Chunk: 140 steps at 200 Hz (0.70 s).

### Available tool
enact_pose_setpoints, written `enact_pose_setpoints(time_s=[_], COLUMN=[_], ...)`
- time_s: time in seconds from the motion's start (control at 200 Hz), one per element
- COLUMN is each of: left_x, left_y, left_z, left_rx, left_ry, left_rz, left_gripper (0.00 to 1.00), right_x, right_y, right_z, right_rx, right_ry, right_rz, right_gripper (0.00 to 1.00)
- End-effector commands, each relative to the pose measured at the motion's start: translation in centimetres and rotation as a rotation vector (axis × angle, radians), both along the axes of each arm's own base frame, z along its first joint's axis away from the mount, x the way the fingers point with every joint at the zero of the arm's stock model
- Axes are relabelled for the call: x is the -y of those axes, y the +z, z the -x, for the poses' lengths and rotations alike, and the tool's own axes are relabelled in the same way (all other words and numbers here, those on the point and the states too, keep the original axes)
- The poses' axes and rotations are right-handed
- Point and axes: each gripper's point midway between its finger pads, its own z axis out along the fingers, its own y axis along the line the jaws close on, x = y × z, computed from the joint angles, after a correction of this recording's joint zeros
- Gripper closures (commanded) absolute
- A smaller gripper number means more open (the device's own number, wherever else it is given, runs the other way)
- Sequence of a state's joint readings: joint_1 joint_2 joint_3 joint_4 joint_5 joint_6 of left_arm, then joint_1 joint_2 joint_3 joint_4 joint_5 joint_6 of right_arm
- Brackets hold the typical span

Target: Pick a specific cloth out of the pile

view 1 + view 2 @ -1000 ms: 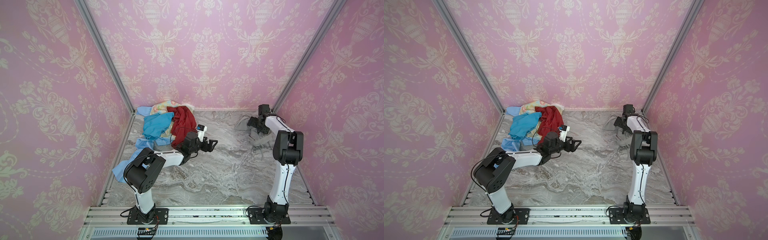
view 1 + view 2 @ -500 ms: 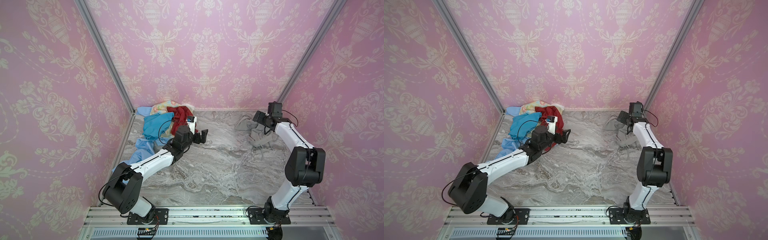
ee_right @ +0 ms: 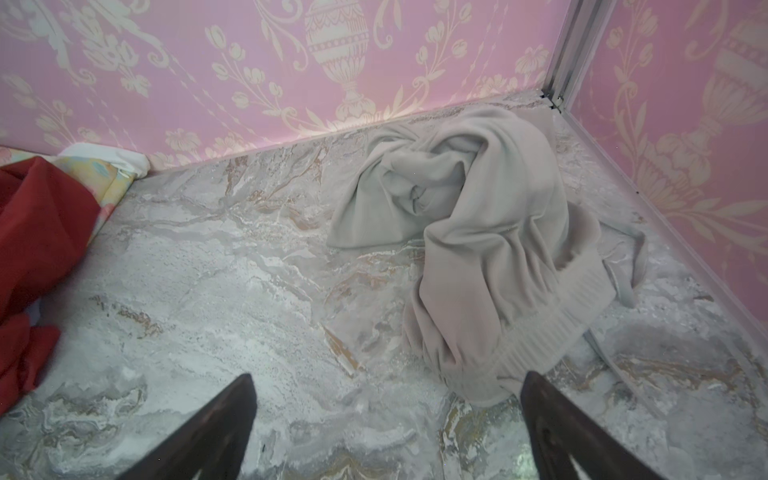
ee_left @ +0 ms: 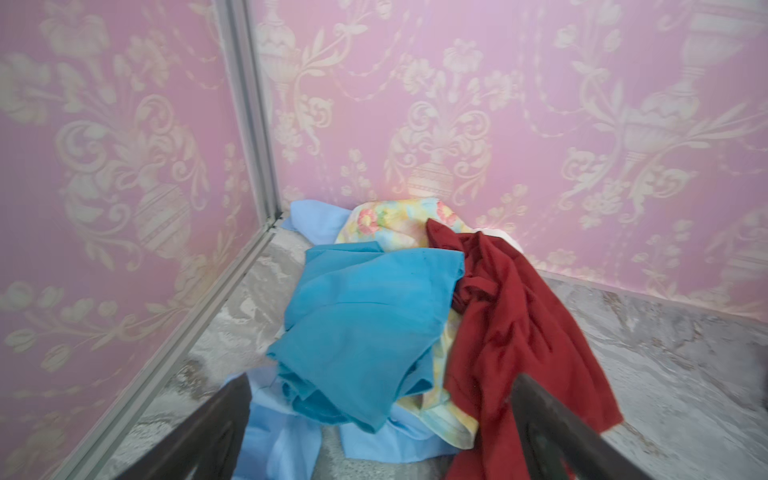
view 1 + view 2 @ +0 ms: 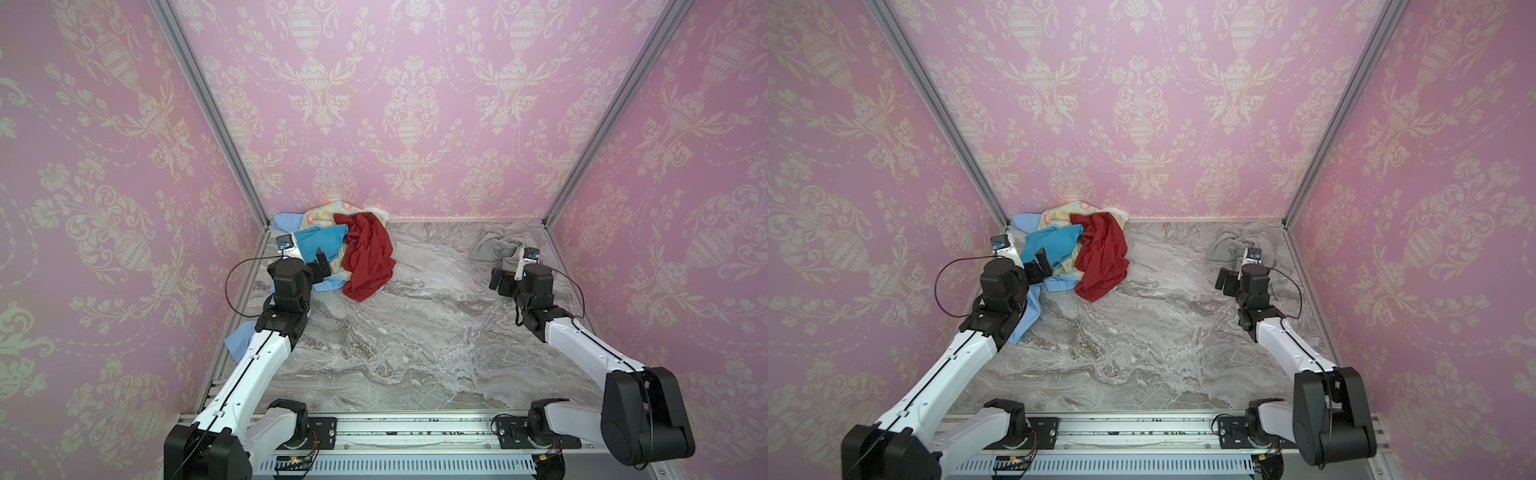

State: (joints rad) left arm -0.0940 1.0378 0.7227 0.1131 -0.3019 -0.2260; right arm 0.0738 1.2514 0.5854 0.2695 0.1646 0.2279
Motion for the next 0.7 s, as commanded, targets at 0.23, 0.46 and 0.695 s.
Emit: enact_pose_setpoints(time_s=[0.23,0.46,0.695], left_x=[-3.5,-3.5,-3.7], left_y=[-9.7,-13.4,-15.6], left_z=[-0.6,-0.7,-1.2], left_rx=[-0.163,-0.167,-0.13], left_ry=[0.04,-0.004,-0.013], left_rz=[-0.035,-0.116,-0.12], left_gripper=[0.01,0.01,0.01], right_x=[1.3,1.6,1.7], right_y=[0.7,-1.2,-2.6], right_z=[2.2,1.9,1.4], right_rx=[0.173,0.199,0.255], right_ry=[-0.038,-0.041,-0.044], right_rz=[0.12,0.17,0.193], right_gripper=[0.0,0.0,0.0])
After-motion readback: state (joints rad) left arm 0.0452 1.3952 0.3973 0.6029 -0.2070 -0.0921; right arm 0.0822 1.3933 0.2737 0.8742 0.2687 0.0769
